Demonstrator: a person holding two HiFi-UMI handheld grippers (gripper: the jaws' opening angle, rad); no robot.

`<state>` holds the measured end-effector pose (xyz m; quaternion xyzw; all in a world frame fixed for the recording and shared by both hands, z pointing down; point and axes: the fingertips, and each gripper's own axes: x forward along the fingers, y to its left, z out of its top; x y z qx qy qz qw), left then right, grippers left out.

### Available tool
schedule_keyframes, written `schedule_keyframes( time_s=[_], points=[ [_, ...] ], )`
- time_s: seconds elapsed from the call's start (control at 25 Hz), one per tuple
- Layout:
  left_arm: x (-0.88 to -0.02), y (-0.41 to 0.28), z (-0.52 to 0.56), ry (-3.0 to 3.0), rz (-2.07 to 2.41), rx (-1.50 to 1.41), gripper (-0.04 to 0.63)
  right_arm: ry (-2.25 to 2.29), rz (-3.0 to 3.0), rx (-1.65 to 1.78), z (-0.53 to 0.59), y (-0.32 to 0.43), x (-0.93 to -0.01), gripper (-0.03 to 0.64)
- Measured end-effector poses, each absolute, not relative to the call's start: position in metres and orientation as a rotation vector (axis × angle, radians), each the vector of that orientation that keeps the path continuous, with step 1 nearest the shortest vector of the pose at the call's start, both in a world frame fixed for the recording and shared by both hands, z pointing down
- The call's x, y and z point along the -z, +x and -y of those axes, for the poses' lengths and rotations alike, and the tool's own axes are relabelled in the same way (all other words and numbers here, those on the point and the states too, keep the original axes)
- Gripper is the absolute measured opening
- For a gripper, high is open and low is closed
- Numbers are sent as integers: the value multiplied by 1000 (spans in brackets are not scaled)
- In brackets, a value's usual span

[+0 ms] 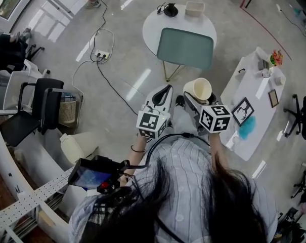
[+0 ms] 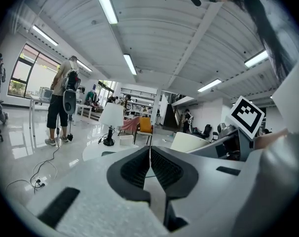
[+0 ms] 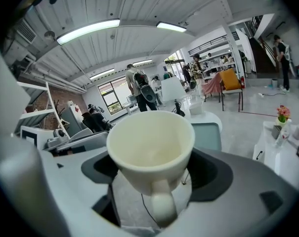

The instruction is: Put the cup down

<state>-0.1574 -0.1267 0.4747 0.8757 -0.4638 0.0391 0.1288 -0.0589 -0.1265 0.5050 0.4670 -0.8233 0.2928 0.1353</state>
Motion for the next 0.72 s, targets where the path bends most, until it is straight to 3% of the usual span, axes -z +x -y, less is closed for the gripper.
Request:
schedule_keyframes(
  time_s=[0.72],
  points=[
    [-487, -157, 208, 2539, 1322, -186, 18, 1334, 2358, -884, 221, -61, -525, 399]
  ],
)
